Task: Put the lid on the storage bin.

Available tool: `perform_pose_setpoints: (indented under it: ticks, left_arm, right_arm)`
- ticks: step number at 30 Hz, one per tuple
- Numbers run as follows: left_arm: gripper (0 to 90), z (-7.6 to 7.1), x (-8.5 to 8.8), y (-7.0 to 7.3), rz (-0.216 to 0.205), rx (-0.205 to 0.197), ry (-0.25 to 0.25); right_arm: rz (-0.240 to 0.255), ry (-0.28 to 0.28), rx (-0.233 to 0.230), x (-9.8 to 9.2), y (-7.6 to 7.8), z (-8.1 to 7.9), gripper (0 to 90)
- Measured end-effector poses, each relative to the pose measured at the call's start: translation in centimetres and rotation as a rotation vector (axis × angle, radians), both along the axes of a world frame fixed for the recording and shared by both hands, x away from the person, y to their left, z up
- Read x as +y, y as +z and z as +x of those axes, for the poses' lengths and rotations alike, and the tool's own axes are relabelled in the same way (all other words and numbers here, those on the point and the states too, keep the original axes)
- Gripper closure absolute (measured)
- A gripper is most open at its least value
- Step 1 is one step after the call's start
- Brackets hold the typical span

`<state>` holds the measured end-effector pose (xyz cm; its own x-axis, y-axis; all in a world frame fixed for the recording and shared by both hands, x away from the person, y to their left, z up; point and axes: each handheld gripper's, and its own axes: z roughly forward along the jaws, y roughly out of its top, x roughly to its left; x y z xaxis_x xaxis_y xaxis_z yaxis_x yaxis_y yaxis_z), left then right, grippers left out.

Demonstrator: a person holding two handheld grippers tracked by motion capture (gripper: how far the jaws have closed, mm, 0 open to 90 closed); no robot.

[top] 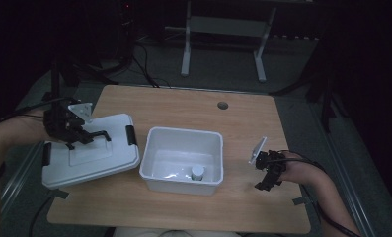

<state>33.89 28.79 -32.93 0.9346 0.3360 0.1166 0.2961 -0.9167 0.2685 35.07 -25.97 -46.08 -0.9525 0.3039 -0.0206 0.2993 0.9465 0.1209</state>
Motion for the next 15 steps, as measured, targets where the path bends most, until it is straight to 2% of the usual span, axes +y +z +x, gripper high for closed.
perform_pose_setpoints:
  ticks: [4, 8, 15]
  left_arm:
    - [83.4, 0.5, -1.6, 0.8, -0.013, -0.012, -0.025]
    - [83.4, 1.0, -3.5, 1.3, -0.016, -0.004, -0.07]
    - [83.4, 1.8, -6.8, 1.6, -0.023, -0.014, -0.122]
  right_arm:
    - [0.003, 0.002, -0.006, 0.0, 0.2, 0.0, 15.3]
    - [0.003, -0.001, -0.004, -0.1, 0.1, 0.0, 15.3]
    - [0.012, -0.006, -0.001, -0.5, -0.1, -0.2, 15.3]
